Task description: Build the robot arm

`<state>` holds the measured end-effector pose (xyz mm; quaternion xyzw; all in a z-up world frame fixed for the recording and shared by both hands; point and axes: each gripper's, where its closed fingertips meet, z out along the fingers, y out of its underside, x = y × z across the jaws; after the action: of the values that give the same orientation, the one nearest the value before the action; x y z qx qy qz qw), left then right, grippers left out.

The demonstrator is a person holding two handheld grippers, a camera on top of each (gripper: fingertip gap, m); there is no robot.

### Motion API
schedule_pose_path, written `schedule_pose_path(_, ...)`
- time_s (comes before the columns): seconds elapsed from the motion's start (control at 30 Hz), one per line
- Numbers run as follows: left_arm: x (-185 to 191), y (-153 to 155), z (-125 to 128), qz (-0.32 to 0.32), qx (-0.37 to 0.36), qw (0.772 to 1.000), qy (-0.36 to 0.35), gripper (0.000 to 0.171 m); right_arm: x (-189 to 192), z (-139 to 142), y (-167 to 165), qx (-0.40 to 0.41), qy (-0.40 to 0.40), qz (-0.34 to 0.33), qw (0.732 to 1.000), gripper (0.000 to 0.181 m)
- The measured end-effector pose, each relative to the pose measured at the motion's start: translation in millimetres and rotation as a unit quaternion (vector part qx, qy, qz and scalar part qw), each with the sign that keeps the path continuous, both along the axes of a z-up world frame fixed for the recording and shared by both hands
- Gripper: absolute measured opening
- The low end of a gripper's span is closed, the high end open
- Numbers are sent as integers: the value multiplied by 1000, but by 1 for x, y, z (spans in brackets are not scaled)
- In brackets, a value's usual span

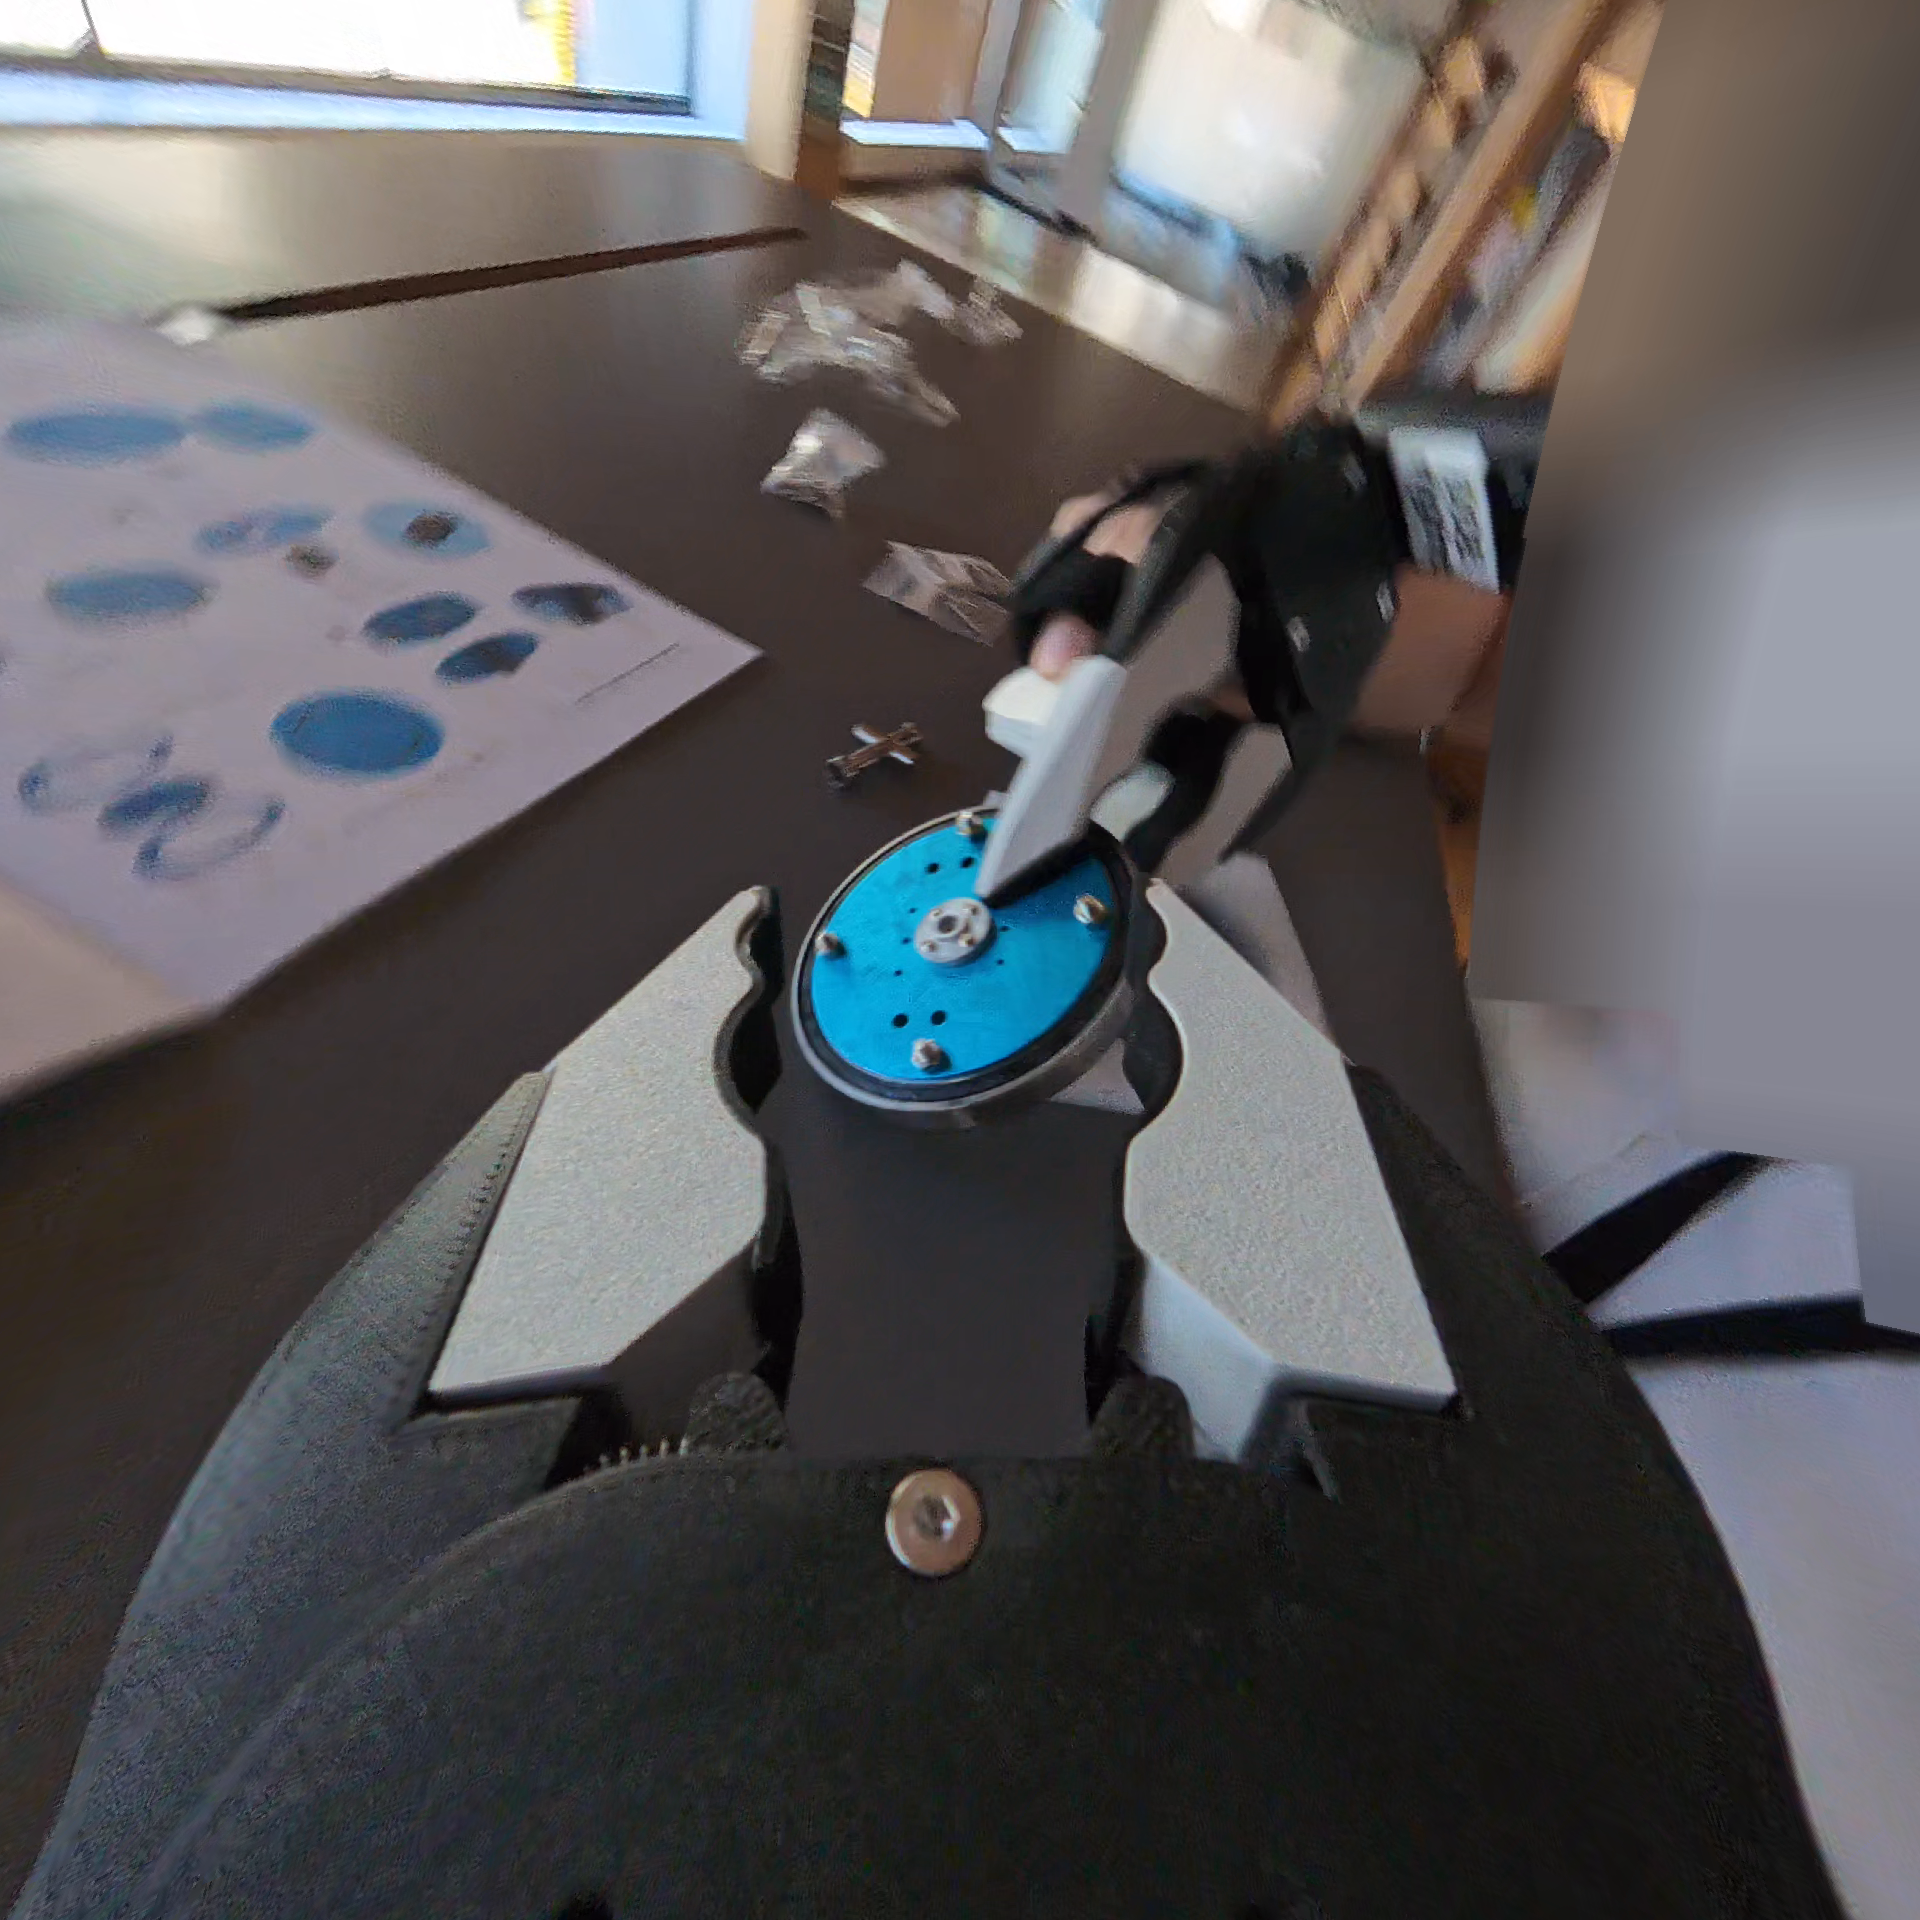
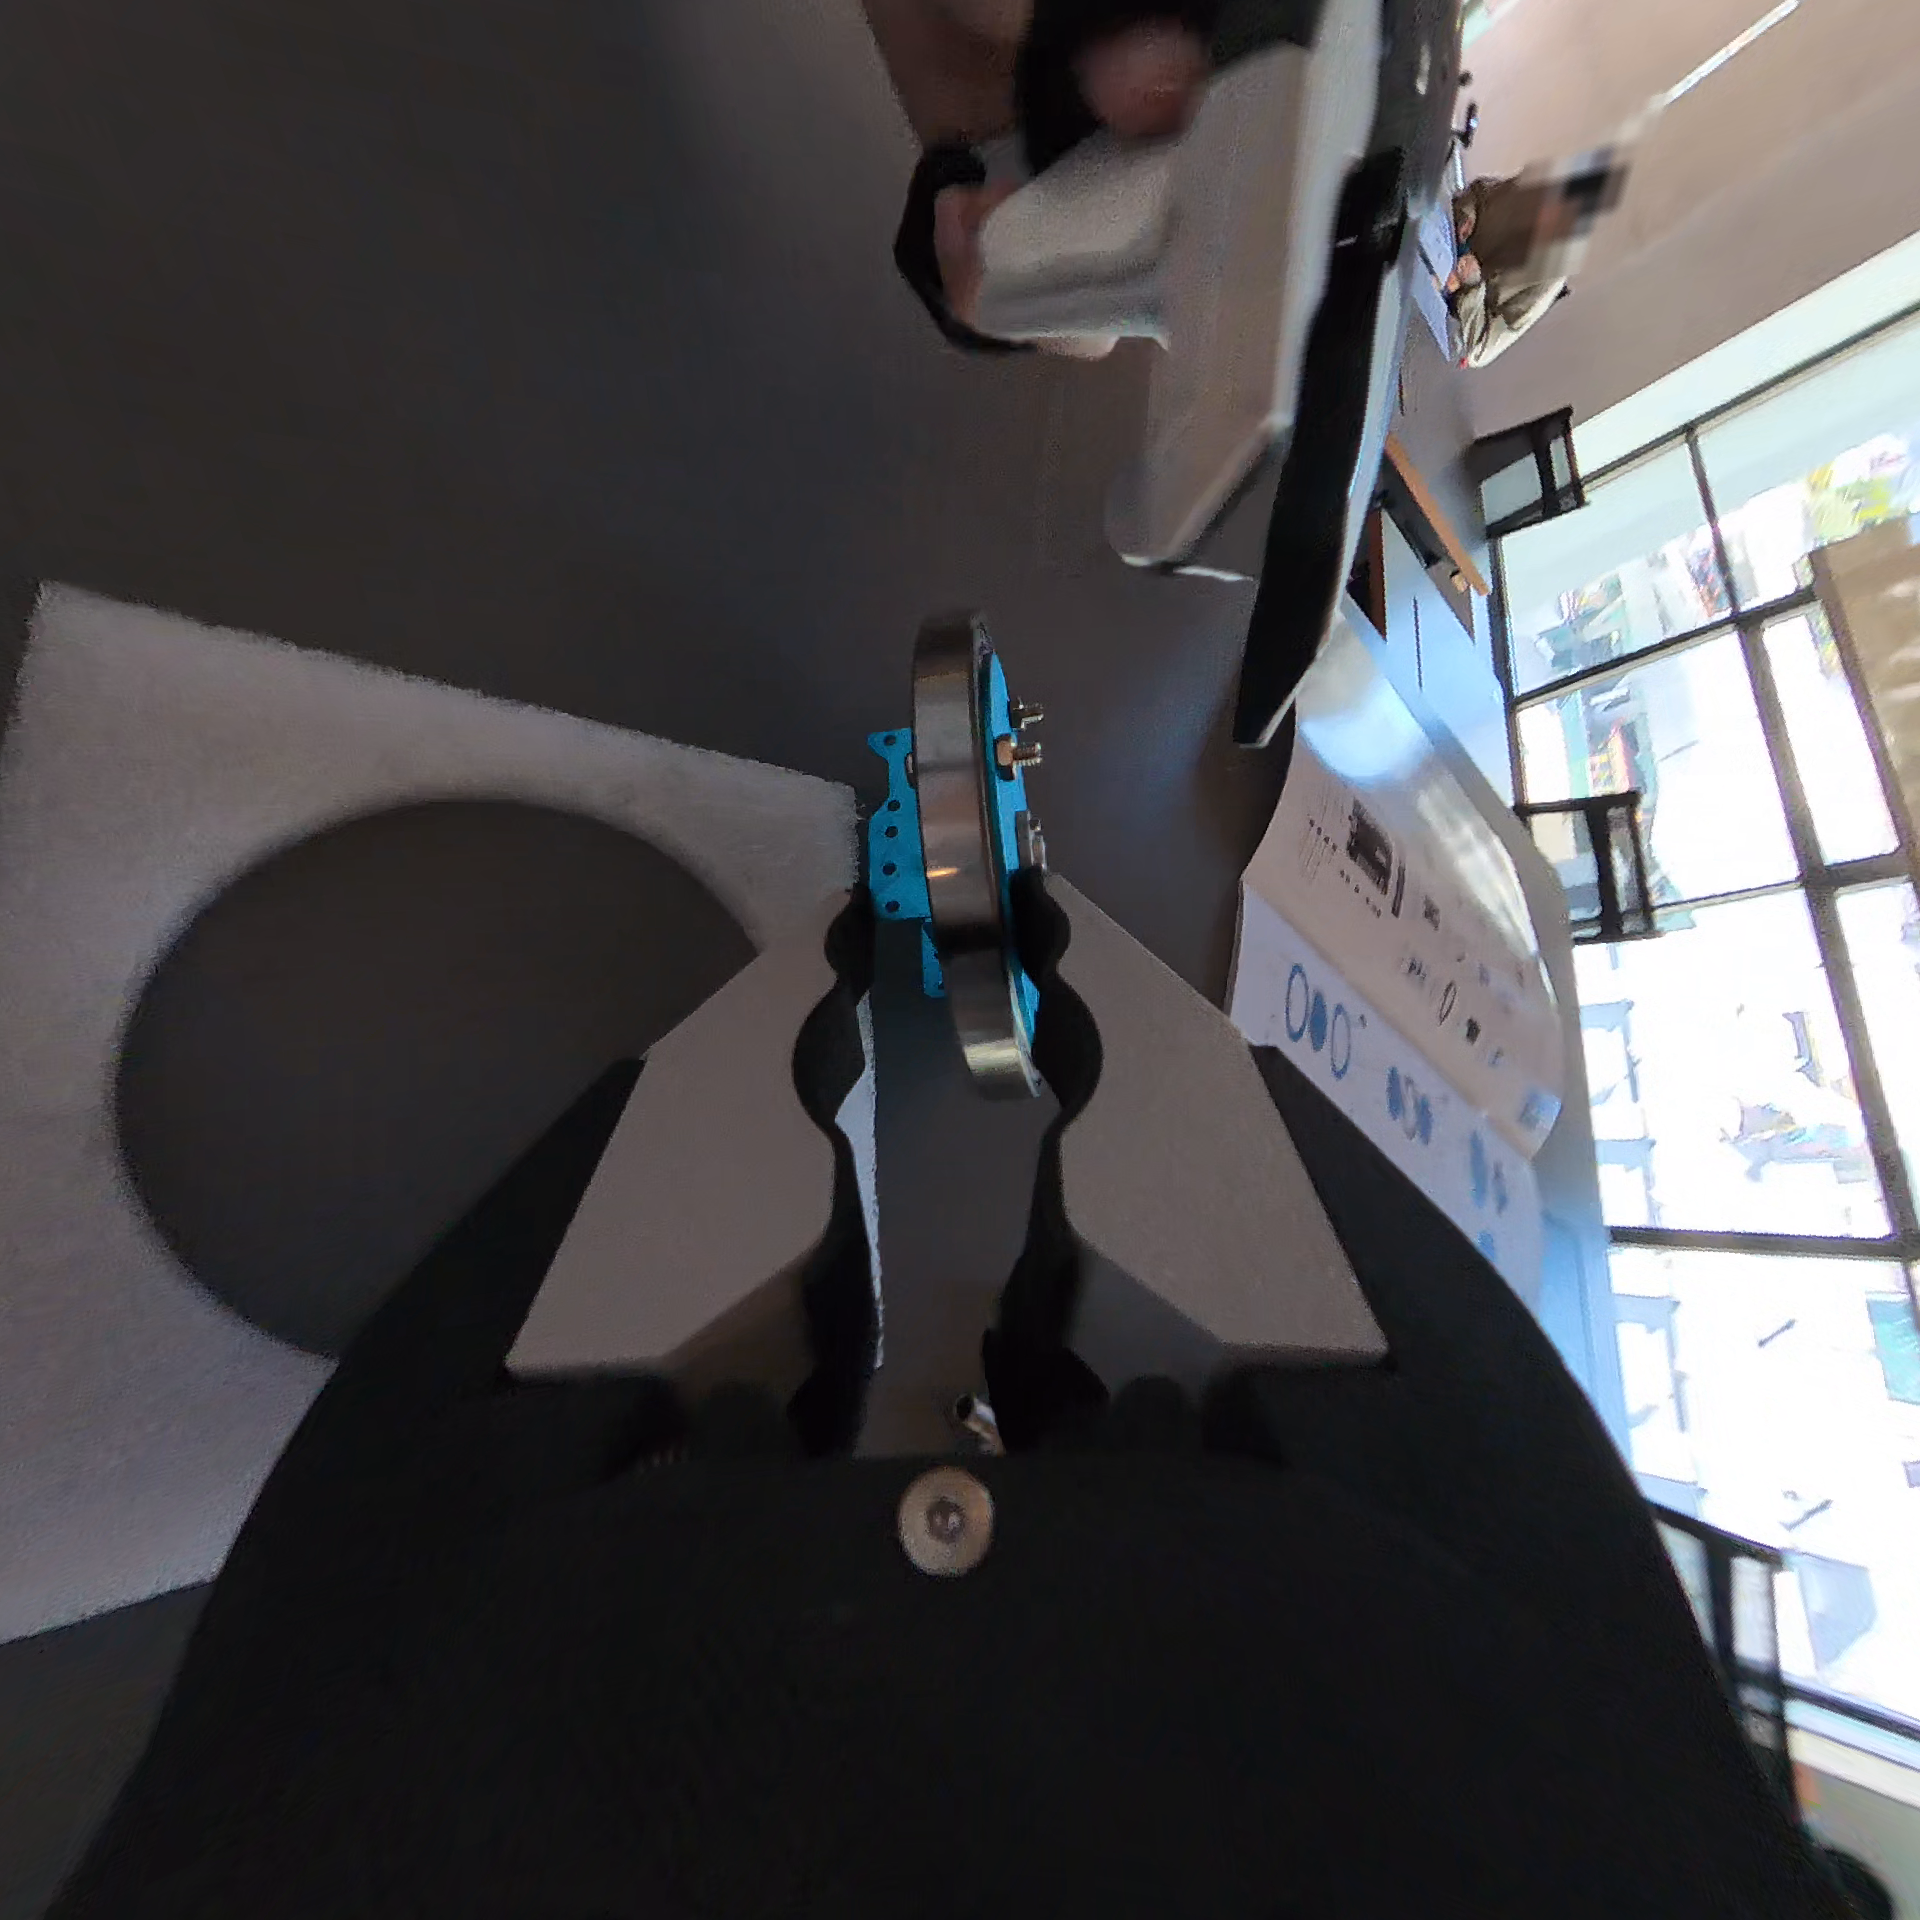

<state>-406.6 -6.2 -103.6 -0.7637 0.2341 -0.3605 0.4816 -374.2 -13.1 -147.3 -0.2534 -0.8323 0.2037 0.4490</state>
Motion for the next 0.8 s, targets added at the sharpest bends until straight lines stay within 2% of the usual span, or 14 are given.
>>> schedule_pose_path(0.03,-10,0,-3,30,-43,998,-40,61,-1,-1,-1,16,0,10,1000,27)
schedule_pose_path(0.1,-18,-5,-16,49,-114,987,-103,59,-4,-2,-1,50,-2,35,998,27)
schedule_pose_path(0.17,-17,-11,-34,64,-155,978,-120,60,-5,-3,2,86,-4,60,995,27)
schedule_pose_path(0.23,-9,-15,-36,61,-164,978,-117,69,-6,-4,5,128,-11,81,988,26)
schedule_pose_path(0.4,-2,-8,-47,67,-86,993,54,93,-7,-8,14,256,-2,122,959,27)
schedule_pose_path(0.53,2,-8,-73,56,-84,978,184,115,-5,-10,14,270,5,119,955,27)
schedule_pose_path(0.57,4,-7,-74,58,-73,977,194,115,-3,-11,11,274,10,127,953,27)
schedule_pose_path(0.6,4,-7,-74,62,-73,977,193,111,-2,-12,10,286,16,134,949,27)
schedule_pose_path(0.67,11,-8,-67,56,-84,984,144,109,-1,-12,8,307,27,138,941,28)
schedule_pose_path(0.73,17,-11,-55,41,-98,992,71,94,0,-13,8,318,28,142,937,28)
schedule_pose_path(0.8,15,-10,-52,41,-108,992,43,83,0,-13,8,327,28,150,932,28)
